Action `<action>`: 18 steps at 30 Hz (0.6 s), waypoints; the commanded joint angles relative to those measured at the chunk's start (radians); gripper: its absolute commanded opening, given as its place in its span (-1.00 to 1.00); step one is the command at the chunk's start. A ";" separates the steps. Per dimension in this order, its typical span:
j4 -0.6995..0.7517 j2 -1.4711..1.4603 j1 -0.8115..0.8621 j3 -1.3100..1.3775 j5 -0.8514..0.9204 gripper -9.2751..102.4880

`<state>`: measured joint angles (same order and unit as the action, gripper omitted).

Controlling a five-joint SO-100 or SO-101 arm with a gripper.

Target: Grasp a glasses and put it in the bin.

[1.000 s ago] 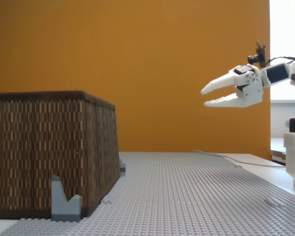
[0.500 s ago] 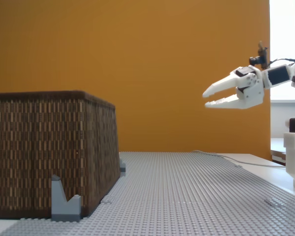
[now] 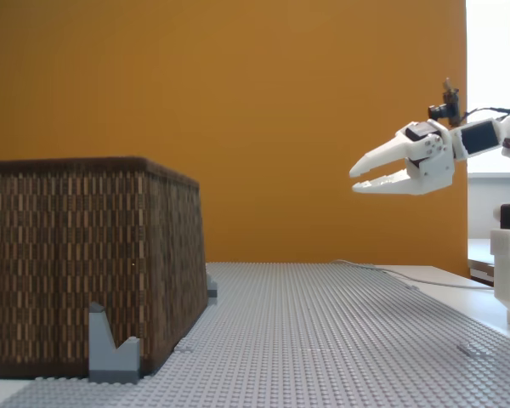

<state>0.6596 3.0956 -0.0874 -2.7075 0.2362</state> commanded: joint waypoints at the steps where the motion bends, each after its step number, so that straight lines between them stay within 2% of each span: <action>1: -0.009 0.023 -0.003 -0.017 0.011 -0.69; 15: -0.031 0.018 0.002 -0.021 0.015 -0.68; 18: -0.080 0.028 0.003 -0.018 0.002 -0.35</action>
<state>0.6182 3.0971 -0.0721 -2.7259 0.2332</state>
